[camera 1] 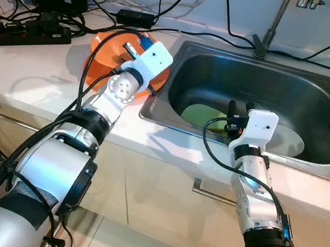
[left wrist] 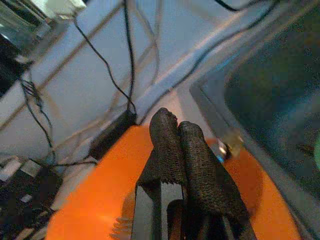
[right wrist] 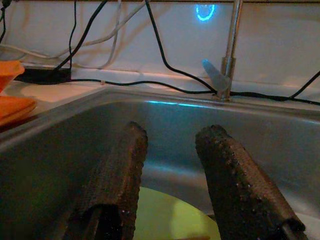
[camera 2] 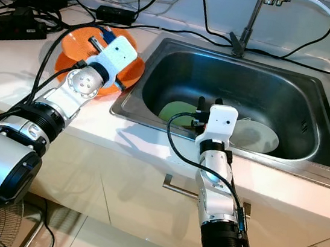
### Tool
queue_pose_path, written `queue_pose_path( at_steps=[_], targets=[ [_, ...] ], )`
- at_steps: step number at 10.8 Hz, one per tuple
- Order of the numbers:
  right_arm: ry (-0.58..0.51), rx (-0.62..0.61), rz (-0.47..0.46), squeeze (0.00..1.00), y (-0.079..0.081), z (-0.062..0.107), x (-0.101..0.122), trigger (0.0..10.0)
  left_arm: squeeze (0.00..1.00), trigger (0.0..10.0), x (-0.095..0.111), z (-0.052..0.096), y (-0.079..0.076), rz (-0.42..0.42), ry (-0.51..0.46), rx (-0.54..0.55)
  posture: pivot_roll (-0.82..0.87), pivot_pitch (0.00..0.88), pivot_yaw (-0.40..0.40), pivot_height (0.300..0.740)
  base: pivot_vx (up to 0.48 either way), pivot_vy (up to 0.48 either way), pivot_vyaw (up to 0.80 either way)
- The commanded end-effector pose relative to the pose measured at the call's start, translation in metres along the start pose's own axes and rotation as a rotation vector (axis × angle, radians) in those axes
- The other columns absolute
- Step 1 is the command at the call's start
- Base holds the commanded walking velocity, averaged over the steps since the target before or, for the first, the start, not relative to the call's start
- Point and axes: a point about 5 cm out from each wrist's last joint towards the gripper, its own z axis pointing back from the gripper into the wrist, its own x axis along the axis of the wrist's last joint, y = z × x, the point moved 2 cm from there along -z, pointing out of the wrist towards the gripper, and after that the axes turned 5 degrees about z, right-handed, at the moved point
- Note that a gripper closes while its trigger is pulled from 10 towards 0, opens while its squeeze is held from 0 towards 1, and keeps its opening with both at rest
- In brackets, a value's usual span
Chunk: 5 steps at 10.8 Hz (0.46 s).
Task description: Kitchen organization
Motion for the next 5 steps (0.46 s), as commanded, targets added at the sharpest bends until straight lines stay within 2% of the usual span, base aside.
queue_pose_path(
  at_steps=[1,2,3,4,5],
  targets=[
    [0.058,-0.003,0.007,0.00,-0.001,0.004,-0.013,10.0,0.00,0.0,0.008,-0.001,0.010,0.017,-0.040,0.051,0.16,0.067,0.029,0.740,0.000,0.000,0.00],
    [0.058,-0.001,0.005,0.00,0.000,0.004,-0.013,10.0,0.00,4.9,0.008,0.001,0.014,0.026,-0.051,0.075,0.16,0.066,0.028,0.740,0.000,0.000,0.00],
    [0.058,0.001,0.004,0.00,0.000,0.003,-0.013,10.0,0.00,10.0,0.014,0.004,0.002,0.035,-0.125,-0.017,0.16,0.067,0.025,0.740,0.000,0.000,0.00],
    [0.058,0.002,0.003,0.00,0.001,0.002,-0.012,10.0,0.00,10.0,0.012,0.008,-0.014,0.021,-0.154,-0.116,0.16,0.067,0.025,0.740,0.000,0.000,0.00],
    [0.057,0.002,0.004,0.00,0.001,0.002,-0.012,10.0,0.00,10.0,0.008,0.010,-0.019,0.029,-0.148,-0.139,0.16,0.064,0.025,0.740,0.000,0.000,0.00]
  ],
)
